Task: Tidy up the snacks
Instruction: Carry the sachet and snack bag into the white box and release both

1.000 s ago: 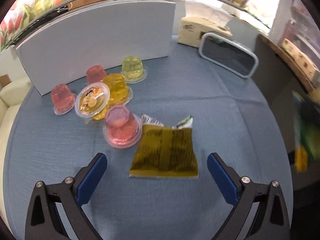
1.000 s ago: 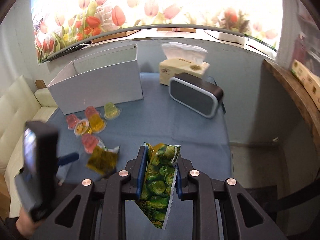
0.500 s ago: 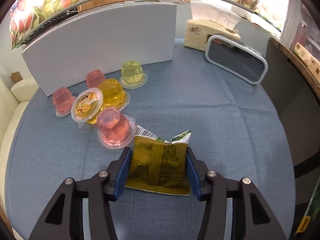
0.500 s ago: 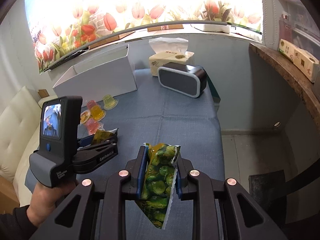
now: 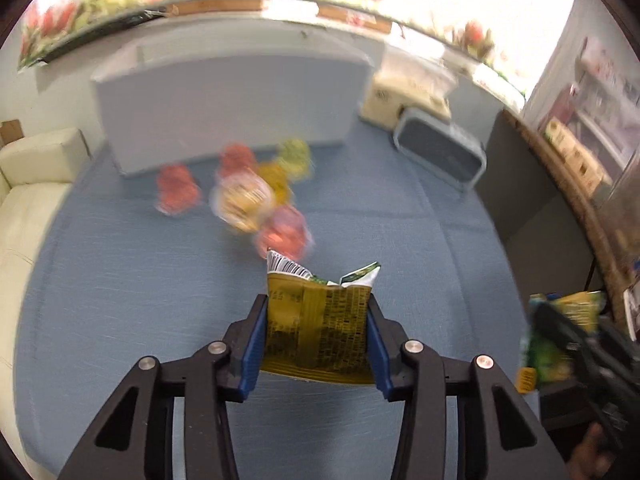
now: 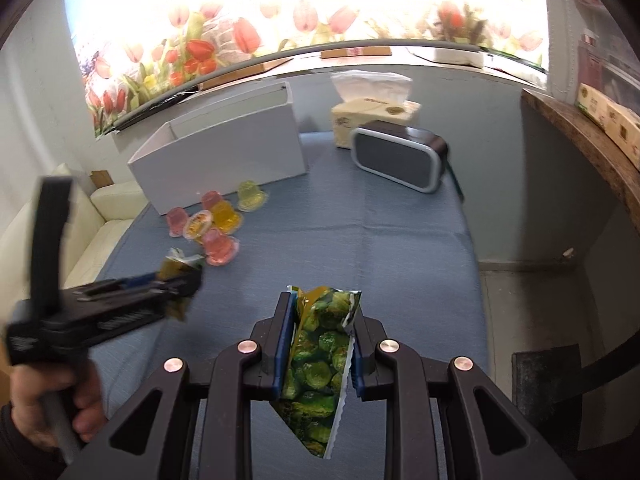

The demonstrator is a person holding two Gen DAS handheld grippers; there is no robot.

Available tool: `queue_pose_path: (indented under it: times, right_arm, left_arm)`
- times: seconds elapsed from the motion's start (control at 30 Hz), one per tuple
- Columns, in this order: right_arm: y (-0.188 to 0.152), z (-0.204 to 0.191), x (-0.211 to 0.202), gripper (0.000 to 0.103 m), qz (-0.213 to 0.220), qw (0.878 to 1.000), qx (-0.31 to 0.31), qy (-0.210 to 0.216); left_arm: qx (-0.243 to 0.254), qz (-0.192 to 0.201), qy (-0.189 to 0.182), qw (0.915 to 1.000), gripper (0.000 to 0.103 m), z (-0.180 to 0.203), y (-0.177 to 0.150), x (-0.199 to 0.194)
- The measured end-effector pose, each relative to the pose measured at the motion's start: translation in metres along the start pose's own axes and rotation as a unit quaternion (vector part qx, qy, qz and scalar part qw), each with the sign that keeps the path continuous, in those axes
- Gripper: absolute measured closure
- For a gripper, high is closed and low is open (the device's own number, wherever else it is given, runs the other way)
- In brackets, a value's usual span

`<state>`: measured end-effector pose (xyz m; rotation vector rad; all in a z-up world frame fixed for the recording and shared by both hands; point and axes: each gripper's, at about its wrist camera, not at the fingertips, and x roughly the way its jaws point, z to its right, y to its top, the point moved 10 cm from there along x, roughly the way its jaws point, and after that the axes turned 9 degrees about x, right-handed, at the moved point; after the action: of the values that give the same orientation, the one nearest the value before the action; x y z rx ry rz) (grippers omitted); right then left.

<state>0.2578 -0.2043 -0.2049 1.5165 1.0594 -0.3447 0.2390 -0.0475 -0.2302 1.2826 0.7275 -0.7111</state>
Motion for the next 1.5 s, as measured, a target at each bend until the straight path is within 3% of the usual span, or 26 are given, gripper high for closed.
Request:
queue_pose_path:
  times: [0.27, 0.4, 0.5, 0.77, 1.07, 1.1, 1.13, 1.17, 1.2, 1.3, 1.5]
  right_arm:
    - [0.052, -0.073, 0.029, 0.077, 0.004, 0.998, -0.042, 0.042]
    - [0.102, -0.109, 0.049, 0.077, 0.015, 0.997, -0.054, 0.056]
    - [0.143, -0.132, 0.06, 0.077, 0.027, 0.996, -0.064, 0.062]
    - [0.236, -0.162, 0.126, 0.077, 0.014, 0.997, -0.057, 0.054]
    - [0.257, -0.164, 0.193, 0.076, -0.026, 0.997, -0.062, 0.036]
    - [0.257, -0.164, 0.198, 0.073, -0.031, 0.997, -0.062, 0.034]
    - [0.257, -0.163, 0.201, 0.063, -0.035, 0.997, -0.064, 0.029]
    - [0.258, -0.158, 0.203, 0.031, -0.031, 0.997, -0.066, 0.014]
    - [0.261, -0.153, 0.202, 0.01, -0.013, 0.998, -0.068, -0.004]
    - [0.262, -0.145, 0.198, 0.008, -0.01, 0.999, -0.051, 0.015]
    - [0.254, -0.132, 0.183, 0.008, 0.014, 0.999, -0.045, 0.012]
  left_arm:
    - [0.011, 0.069, 0.017, 0.9974, 0.054, -0.059, 0.071, -0.067]
    - [-0.001, 0.097, 0.033, 0.9948, 0.054, -0.096, 0.129, -0.074]
    - [-0.004, 0.107, 0.013, 0.9942, 0.054, -0.117, 0.173, -0.071]
    - [0.009, 0.082, 0.021, 0.9964, 0.054, -0.15, 0.242, -0.024]
    - [0.033, 0.043, 0.022, 0.9983, 0.052, -0.162, 0.25, 0.026]
    - [0.038, 0.039, 0.017, 0.9984, 0.045, -0.161, 0.25, 0.029]
    - [0.042, 0.038, 0.019, 0.9982, 0.023, -0.161, 0.249, 0.031]
    - [0.043, 0.047, 0.035, 0.9974, 0.007, -0.165, 0.25, 0.029]
    - [0.047, 0.063, 0.041, 0.9961, 0.0, -0.166, 0.251, 0.025]
    - [0.05, 0.064, 0.032, 0.9962, 0.0, -0.168, 0.246, 0.023]
    - [0.05, 0.062, 0.036, 0.9962, 0.0, -0.17, 0.237, 0.018]
